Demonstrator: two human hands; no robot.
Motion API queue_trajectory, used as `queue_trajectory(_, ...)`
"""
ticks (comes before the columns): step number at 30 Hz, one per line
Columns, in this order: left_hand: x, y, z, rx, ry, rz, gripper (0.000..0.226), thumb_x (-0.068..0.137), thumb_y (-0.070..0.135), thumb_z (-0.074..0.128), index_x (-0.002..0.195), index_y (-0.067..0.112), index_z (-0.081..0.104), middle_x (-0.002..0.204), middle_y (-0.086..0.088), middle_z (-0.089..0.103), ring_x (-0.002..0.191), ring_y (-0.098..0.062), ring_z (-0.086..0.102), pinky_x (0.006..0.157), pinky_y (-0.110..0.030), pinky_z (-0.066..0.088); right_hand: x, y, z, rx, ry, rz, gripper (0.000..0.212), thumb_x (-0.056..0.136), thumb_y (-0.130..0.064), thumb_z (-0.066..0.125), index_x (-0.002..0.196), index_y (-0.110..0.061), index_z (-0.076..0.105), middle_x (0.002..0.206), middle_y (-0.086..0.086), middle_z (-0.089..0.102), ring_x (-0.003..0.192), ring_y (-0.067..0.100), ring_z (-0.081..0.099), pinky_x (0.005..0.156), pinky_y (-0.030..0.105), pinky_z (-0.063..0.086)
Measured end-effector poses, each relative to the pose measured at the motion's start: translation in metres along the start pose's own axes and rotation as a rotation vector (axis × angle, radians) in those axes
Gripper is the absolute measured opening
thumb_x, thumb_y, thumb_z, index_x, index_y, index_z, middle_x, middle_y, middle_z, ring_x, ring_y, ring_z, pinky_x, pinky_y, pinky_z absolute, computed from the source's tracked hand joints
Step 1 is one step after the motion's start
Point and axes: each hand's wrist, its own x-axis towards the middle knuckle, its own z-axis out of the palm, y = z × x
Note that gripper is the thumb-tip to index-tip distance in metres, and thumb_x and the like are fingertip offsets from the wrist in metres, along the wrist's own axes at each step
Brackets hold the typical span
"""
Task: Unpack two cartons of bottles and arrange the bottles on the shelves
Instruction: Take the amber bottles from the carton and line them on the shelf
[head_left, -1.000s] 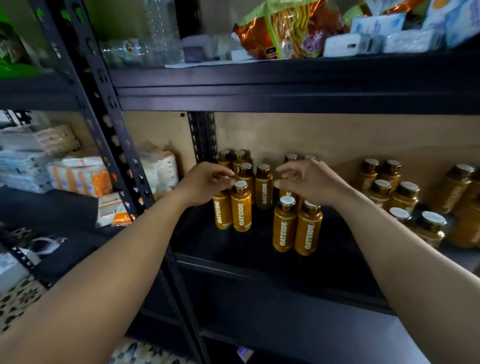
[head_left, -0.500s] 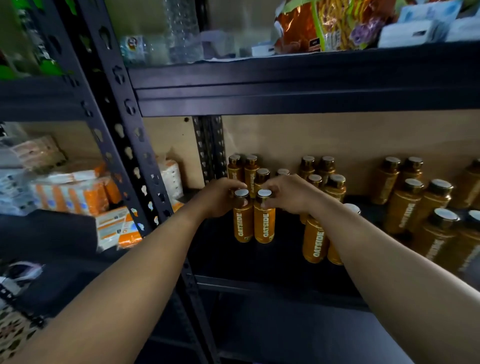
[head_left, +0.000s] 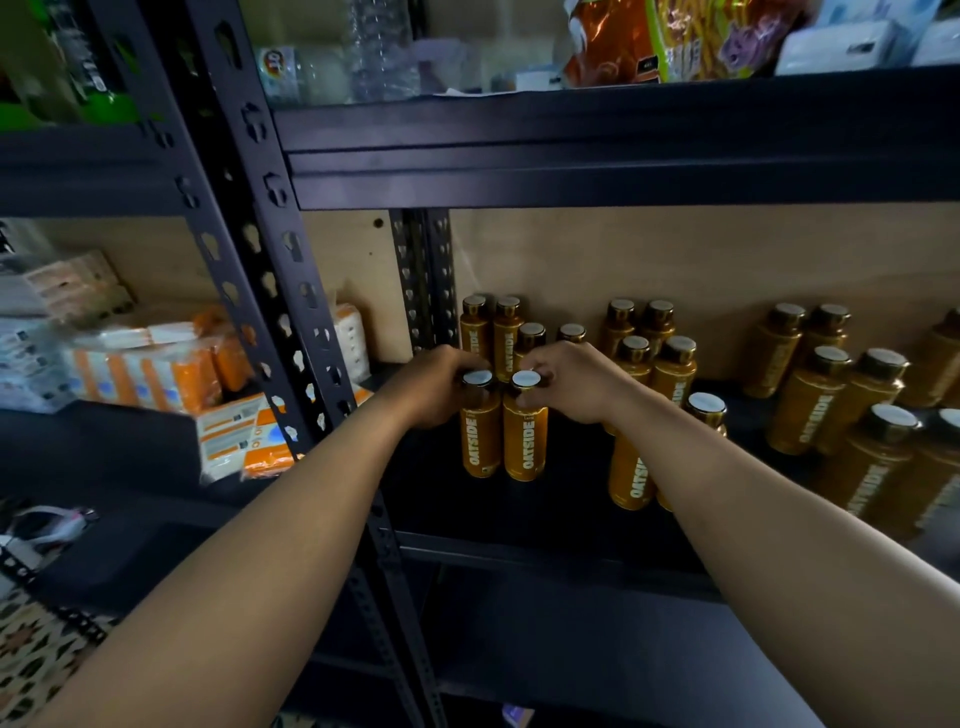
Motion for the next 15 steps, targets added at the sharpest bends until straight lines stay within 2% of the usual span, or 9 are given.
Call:
queue_trajectory(4,-0.011,-0.002,-0.001,-0.012,0.003,-0.003,0.036,0.093,0.022,0.071,0.129,0.026,0.066,0.128,0.003,0.067,0.116,-0.013,0.060,0.093,-0.029,0.048,-0.005,-0.001,0.006,0.073,0.004,-0.010,0.046,0.085,-0.031,0.082,0.127,-0.022,0.065,0.123,-0.002,0.067,0.113,0.016,0.062,0.094,0.034,0.052)
queue_trajectory(6,-0.017,-0.001,-0.002,-0.012,0.004,-0.009,0.035,0.093,0.021,0.071,0.127,0.025,0.068,0.126,0.003,0.068,0.115,-0.012,0.061,0.094,-0.031,0.049,-0.006,-0.001,0.009,0.109,0.008,-0.017,0.045,0.084,-0.031,0.083,0.125,-0.023,0.066,0.122,-0.004,0.069,0.113,0.014,0.063,0.092,0.031,0.051)
queue_trajectory(9,-0.024,0.002,-0.004,0.000,-0.007,-0.014,0.033,0.093,0.022,0.070,0.126,0.023,0.069,0.124,0.002,0.069,0.114,-0.013,0.061,0.097,-0.036,0.051,-0.006,0.000,0.014,0.116,0.006,-0.030,0.040,0.082,-0.034,0.084,0.118,-0.025,0.069,0.117,-0.005,0.071,0.110,0.013,0.065,0.093,0.034,0.054)
queue_trajectory(15,-0.032,0.006,-0.006,0.023,-0.016,-0.035,0.032,0.094,0.021,0.069,0.125,0.023,0.068,0.123,0.001,0.069,0.112,-0.015,0.062,0.097,-0.039,0.051,-0.009,-0.004,0.017,0.126,-0.004,-0.050,0.047,0.082,-0.035,0.083,0.126,-0.024,0.067,0.126,-0.003,0.069,0.116,0.014,0.063,0.099,0.039,0.054)
